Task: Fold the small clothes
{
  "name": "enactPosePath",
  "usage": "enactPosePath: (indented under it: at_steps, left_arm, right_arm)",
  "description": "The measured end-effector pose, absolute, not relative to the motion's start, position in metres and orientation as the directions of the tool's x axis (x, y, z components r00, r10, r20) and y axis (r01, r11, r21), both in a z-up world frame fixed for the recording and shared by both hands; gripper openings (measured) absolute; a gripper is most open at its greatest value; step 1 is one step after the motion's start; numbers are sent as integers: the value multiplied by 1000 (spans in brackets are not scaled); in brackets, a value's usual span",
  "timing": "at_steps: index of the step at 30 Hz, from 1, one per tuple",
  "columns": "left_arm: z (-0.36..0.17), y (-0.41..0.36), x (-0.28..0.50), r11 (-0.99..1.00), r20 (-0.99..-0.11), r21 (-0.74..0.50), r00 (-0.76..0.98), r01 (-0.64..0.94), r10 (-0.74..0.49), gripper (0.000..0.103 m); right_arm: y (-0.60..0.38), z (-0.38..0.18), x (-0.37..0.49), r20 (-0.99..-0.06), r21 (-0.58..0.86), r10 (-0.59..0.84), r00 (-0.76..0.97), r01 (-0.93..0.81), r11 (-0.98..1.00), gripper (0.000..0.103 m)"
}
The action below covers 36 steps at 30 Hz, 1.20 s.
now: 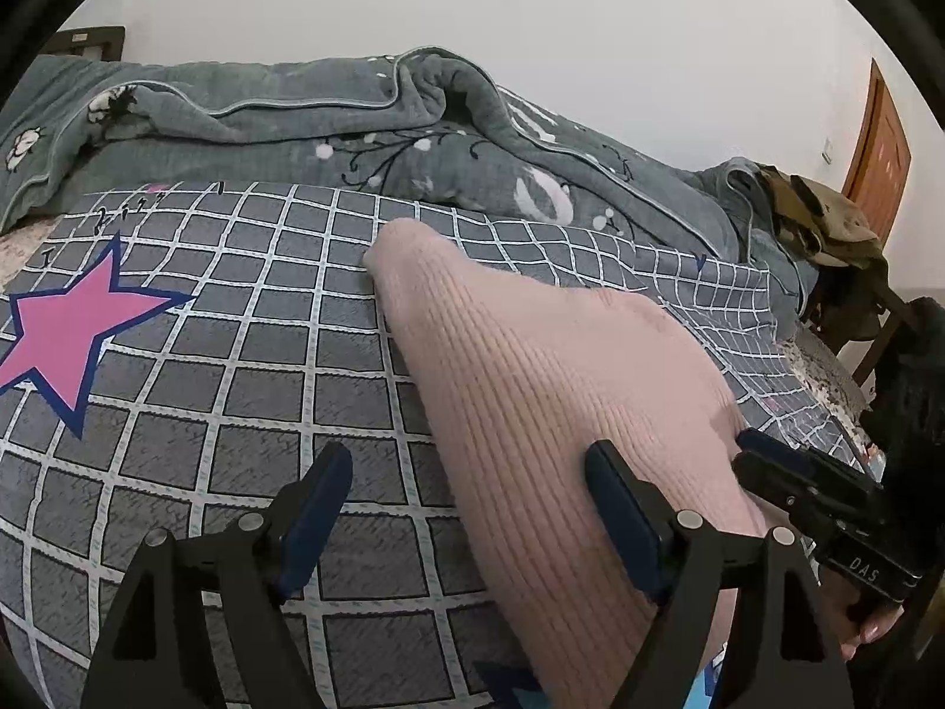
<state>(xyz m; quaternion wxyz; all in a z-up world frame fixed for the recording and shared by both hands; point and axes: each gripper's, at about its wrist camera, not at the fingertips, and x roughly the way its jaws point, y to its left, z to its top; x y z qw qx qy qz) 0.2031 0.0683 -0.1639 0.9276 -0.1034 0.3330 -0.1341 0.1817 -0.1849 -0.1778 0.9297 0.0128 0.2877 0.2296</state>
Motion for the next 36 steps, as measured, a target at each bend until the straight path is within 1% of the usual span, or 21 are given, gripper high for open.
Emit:
enactPosePath:
  at_steps: [11,19,24,27,30,33,36]
  left_arm:
    - [-159,69,204,941,-573,-280,754,188,-321,80]
    - [-142,62,222,950,-563,-239,769,200,-303,77]
    - [-128,61,230,950,-523,-230,797,210,-303,76]
    - [-121,57,237,963,-525,-179,808,203,-268,72]
    - [-113,50,253,973,-553,-125,801,194,-230,63]
    - [-112,47,268,973,-576,-115,784,201,-230,62]
    - [-129,49,272,975,-585,-100,781,196,-217,59]
  right_arm:
    - [-187,-177,178,-499,165,434,750,-409,897,34]
    - [-185,-161,175,-466,135,416,781,-402,906,34]
    - [-196,-143,184,-430,119,348,833,-330,937,34]
    - [-202,-132,202,-460,147,356,813,-326,934,34]
    - [-197,-122,220,-490,123,359,795,-344,931,34]
    - [-187,-117,237,-495,82,363,789,-374,924,34]
    - [-179,-135,252,-527,75,360,770,-379,922,34]
